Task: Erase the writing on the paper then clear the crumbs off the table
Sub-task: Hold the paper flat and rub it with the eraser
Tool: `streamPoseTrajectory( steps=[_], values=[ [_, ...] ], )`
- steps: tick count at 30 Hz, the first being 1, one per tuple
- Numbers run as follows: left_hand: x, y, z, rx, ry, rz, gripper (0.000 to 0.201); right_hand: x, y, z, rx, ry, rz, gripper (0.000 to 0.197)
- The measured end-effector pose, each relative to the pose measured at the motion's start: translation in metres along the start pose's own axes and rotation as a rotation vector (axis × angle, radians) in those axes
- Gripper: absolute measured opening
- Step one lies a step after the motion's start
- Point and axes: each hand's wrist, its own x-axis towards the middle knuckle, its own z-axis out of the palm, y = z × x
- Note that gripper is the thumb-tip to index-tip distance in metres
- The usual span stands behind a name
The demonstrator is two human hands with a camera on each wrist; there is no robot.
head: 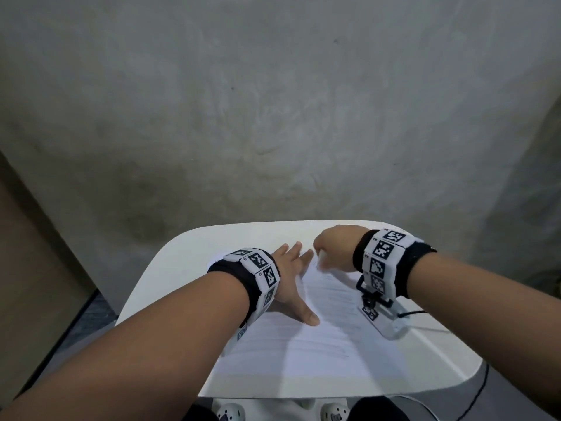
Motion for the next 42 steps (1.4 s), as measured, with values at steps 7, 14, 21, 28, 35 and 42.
streamPoseTrajectory(
  steps=[7, 14, 21, 28, 35, 42],
  values=[
    [0.004, -0.002, 0.003, -0.041, 0.02, -0.019, 0.131, 0.007, 0.009, -0.01, -0.079, 0.013, 0.013, 0.021],
    [0.008, -0.001, 0.003, -0.08, 0.026, -0.042, 0.131, -0.013, 0.007, -0.005, -0.127, 0.04, -0.209, 0.021],
    [0.004, 0.001, 0.004, -0.054, 0.036, -0.045, 0.13, -0.009, 0.001, -0.026, -0.213, -0.087, -0.194, 0.022],
    [0.007, -0.001, 0.007, -0.076, 0.051, -0.052, 0.13, -0.016, 0.012, -0.012, -0.124, -0.121, -0.21, 0.005],
    [0.0, 0.005, 0.003, -0.041, 0.063, -0.034, 0.122, -0.005, -0.02, -0.021, -0.193, -0.031, -0.282, 0.013],
    [0.007, -0.002, 0.009, -0.066, 0.055, -0.05, 0.13, -0.033, 0.016, -0.016, -0.346, -0.141, -0.145, 0.015]
  ],
)
